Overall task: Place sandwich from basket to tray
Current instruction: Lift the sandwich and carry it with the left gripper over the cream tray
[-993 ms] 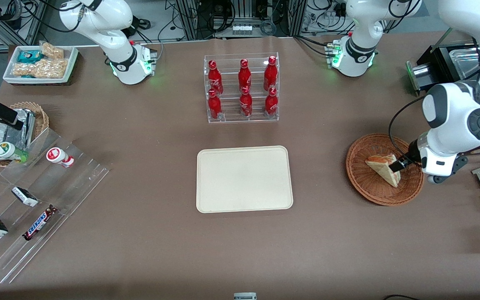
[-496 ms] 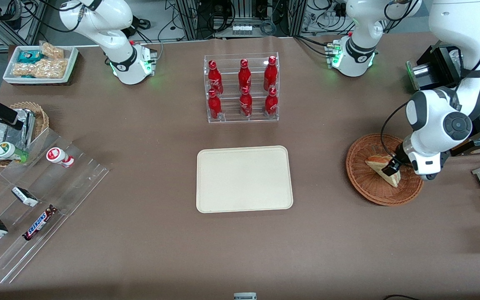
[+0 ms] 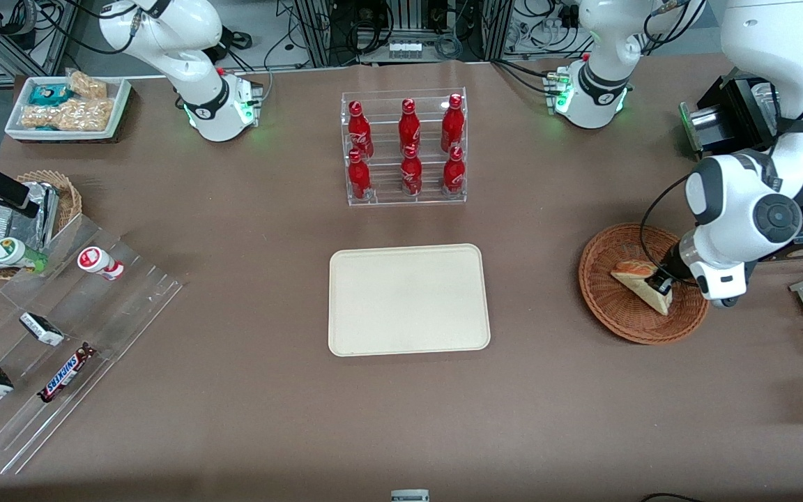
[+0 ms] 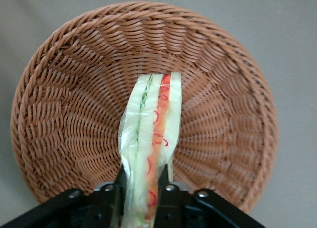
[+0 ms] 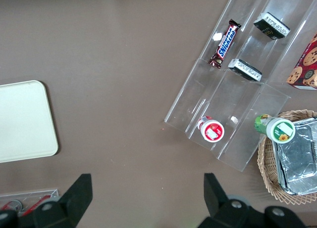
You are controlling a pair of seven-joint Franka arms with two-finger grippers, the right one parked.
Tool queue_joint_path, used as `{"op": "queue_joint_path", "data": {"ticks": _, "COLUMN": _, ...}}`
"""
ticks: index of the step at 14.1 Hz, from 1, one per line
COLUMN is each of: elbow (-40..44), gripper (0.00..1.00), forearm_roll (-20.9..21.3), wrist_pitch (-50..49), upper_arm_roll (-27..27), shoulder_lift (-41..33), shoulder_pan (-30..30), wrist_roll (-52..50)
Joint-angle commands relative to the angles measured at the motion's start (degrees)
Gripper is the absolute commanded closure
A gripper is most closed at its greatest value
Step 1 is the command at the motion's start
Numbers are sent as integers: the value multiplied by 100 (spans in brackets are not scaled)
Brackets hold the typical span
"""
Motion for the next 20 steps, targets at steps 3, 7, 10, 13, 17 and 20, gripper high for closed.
{"op": "queue_joint_path", "data": {"ticks": 3, "elbow": 1369, "gripper": 97, "forearm_roll": -412, "wrist_pitch": -1545, "upper_arm_roll": -166, "shoulder_lift": 79, "shoulder_pan": -177, "wrist_roll": -5}}
{"op": "queue_joint_path", "data": {"ticks": 7, "elbow": 1679, "gripper": 97, "forearm_roll": -421, "wrist_pitch": -1662, "upper_arm_roll": -833, "shoulder_lift": 105, "shoulder_pan": -379, "wrist_roll": -48}}
{"op": "queue_joint_path", "data": {"ticks": 10, "elbow": 1932, "gripper": 97, "forearm_roll": -325, "wrist_pitch": -1303, "upper_arm_roll": -1414, "shoulder_lift": 429, "shoulder_pan": -659, "wrist_roll": -93}}
{"op": "queue_joint_path", "data": {"ticks": 13, "elbow": 2626, "gripper": 96, "forearm_roll": 148, "wrist_pitch": -1240, "upper_arm_roll": -1441, "shoulder_lift": 1122, "shoulder_pan": -1441, "wrist_roll": -31}}
{"op": "queue_joint_path", "data": {"ticks": 17, "elbow": 3715, "gripper": 94, "forearm_roll": 344, "wrist_pitch": -1214, "upper_arm_roll": -1450, "shoulder_lift": 2054, "shoulder_pan": -2250, "wrist_roll": 4}}
{"op": "queue_joint_path", "data": {"ticks": 20, "elbow": 4437, "gripper": 94, "forearm_roll": 352, "wrist_pitch": -1100, "upper_arm_roll": -1441, "shoulder_lift": 2661, "shoulder_pan": -2742, "wrist_roll": -22}}
